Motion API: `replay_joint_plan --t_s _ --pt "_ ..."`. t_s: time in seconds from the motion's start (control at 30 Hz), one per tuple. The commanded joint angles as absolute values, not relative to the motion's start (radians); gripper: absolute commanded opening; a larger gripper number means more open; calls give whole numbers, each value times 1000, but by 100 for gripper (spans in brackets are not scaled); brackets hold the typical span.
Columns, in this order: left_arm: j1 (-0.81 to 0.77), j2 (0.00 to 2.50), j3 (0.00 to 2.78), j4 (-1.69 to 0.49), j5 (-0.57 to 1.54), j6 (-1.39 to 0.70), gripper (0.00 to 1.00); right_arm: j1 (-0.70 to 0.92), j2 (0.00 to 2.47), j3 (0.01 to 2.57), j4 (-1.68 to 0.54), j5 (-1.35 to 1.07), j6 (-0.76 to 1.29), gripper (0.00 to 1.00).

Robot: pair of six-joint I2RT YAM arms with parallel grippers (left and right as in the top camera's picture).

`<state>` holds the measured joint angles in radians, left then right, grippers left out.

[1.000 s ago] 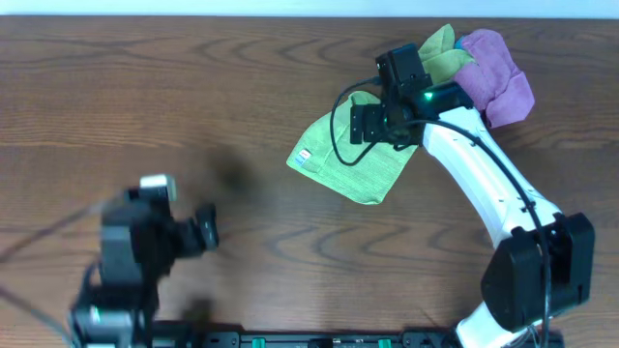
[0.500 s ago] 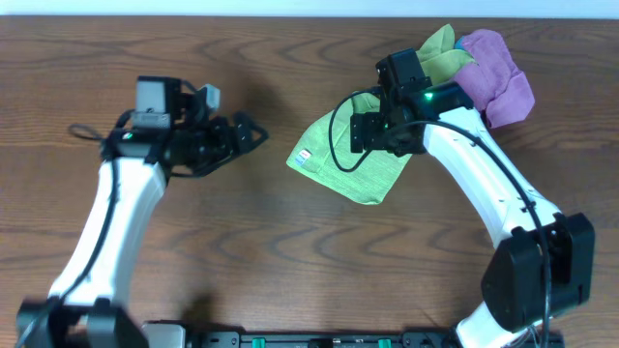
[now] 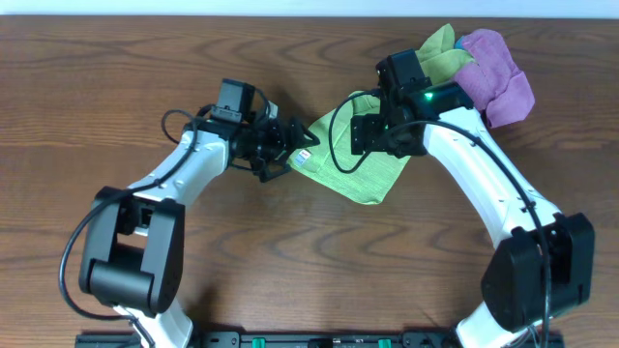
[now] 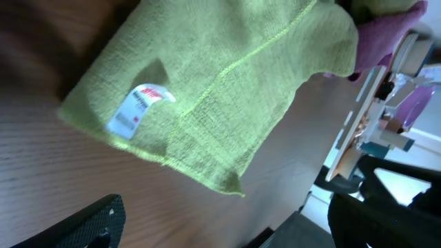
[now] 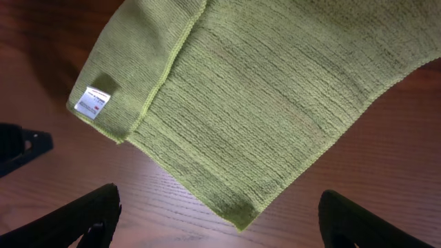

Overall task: Fold the cloth
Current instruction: 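Reach the left gripper to the green cloth's tagged corner and grasp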

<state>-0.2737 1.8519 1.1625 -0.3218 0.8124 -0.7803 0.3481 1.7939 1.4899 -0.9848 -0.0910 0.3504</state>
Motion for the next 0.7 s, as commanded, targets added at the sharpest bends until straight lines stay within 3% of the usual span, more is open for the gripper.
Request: replay_joint_plan --t_s 0.0,0.67 --pt "-286 1872 1176 -296 819 -871 95 344 1801 1490 -989 -94 336 92" --pt "-343 1897 1155 -295 646 -944 95 344 1801 1490 -998 -94 336 90"
